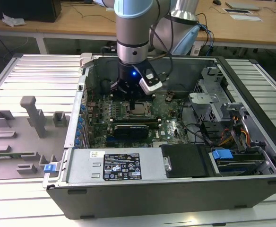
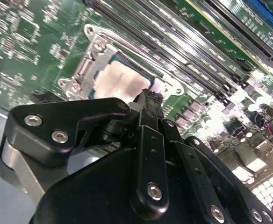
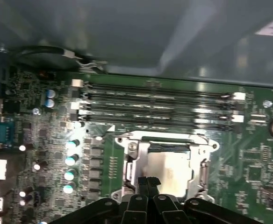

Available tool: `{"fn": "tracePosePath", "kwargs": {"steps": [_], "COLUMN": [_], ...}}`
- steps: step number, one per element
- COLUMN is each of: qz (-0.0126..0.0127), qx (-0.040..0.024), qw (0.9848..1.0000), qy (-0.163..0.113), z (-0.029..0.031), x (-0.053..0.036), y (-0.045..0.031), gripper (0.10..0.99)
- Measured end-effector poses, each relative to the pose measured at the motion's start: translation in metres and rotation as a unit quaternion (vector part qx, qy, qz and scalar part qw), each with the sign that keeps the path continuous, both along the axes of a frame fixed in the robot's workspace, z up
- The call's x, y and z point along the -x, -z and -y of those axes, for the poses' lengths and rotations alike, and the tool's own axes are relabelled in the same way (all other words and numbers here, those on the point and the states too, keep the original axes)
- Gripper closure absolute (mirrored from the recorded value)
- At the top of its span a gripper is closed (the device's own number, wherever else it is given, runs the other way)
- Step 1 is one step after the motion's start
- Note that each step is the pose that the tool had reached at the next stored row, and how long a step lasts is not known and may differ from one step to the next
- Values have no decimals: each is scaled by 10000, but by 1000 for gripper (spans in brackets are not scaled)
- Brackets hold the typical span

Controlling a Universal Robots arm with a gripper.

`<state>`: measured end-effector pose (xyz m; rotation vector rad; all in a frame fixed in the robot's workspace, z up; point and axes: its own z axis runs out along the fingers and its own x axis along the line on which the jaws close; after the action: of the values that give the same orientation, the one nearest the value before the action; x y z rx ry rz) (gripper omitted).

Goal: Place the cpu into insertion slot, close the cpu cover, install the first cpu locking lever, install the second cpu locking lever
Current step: 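Close the cpu cover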

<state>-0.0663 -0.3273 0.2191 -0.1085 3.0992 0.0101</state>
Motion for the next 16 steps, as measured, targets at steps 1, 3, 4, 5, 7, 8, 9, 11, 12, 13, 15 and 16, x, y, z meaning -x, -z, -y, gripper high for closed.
{"fn": "tracePosePath", "kwargs": {"steps": [1, 3, 4, 5, 7, 8, 9, 11, 12, 13, 15, 16], "qz": [0, 1, 1, 0, 1, 2, 2, 2, 1, 1, 1, 1], "qx": [0, 0, -6, -47, -108, -124, -130, -138, -139, -140, -143, -143], "qw": [10000, 10000, 10000, 10000, 9999, 9999, 9999, 9999, 9999, 9999, 9999, 9999], "qy": [-7, -14, -16, -16, -16, -15, -15, -15, -16, -16, -16, -17], "z": [0, 0, 0, 1, 0, 0, -1, 0, 1, 1, 0, 1], "x": [21, 44, 45, 46, 46, 46, 47, 48, 48, 48, 48, 44], "y": [20, 53, 61, 67, 76, 84, 93, 112, 113, 114, 117, 118], "gripper": [980, 980, 980, 980, 980, 980, 980, 980, 980, 980, 980, 980]}}
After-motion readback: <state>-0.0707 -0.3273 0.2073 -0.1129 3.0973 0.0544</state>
